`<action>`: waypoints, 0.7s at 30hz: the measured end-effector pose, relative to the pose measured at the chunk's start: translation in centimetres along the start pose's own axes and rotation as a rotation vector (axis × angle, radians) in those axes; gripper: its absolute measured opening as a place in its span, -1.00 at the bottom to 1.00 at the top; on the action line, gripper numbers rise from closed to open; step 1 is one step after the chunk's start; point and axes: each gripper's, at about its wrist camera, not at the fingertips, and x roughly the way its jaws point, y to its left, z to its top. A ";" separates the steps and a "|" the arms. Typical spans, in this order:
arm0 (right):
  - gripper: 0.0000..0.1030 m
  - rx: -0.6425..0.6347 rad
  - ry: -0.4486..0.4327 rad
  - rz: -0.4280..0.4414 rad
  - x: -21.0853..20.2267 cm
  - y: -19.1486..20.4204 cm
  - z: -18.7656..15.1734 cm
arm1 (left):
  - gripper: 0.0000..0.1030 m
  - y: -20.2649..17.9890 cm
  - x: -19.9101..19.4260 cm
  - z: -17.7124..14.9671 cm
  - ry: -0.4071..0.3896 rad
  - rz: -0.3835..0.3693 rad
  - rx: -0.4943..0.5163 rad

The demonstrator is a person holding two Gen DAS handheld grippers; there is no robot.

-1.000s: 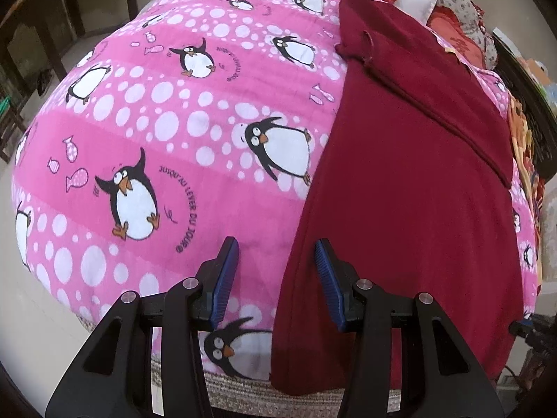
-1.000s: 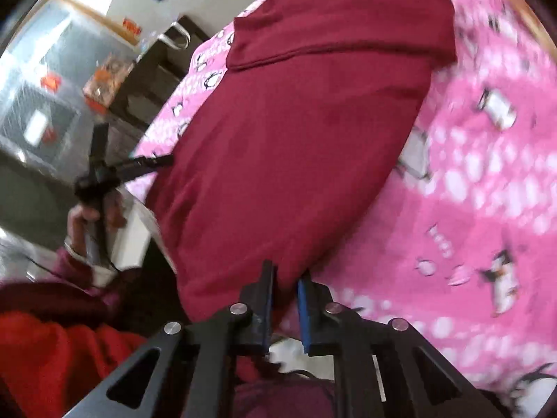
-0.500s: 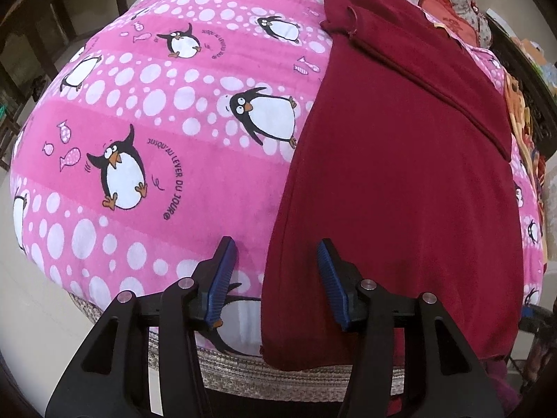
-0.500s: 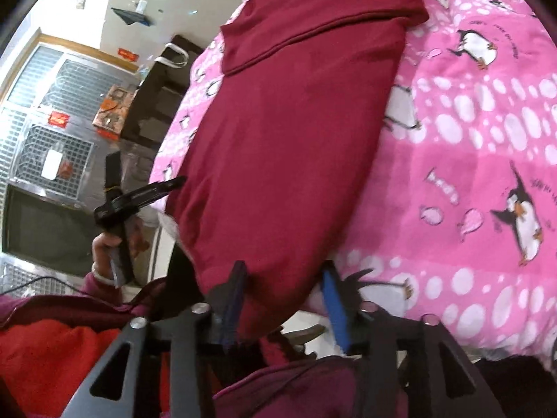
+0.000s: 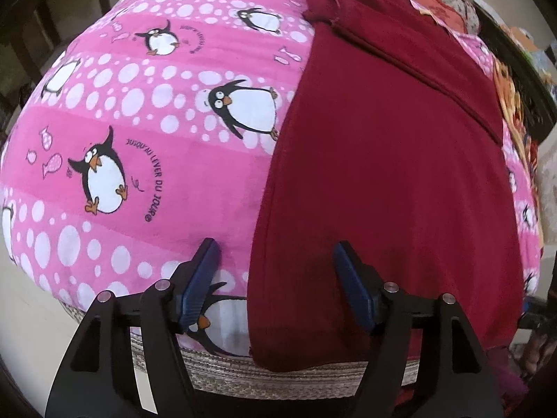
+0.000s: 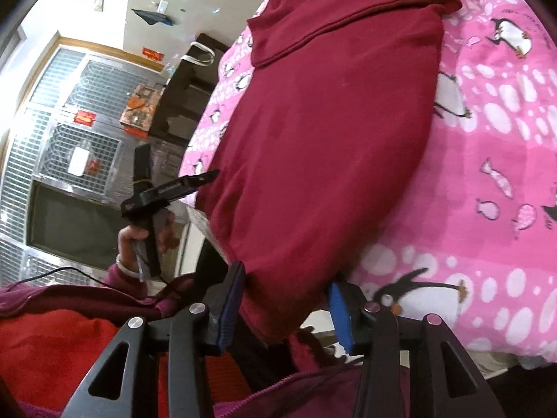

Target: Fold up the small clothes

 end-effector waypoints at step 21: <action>-0.06 0.079 0.017 0.119 0.3 -0.8 -0.6 | 0.88 -2.8 1.5 0.7 0.013 -0.030 0.056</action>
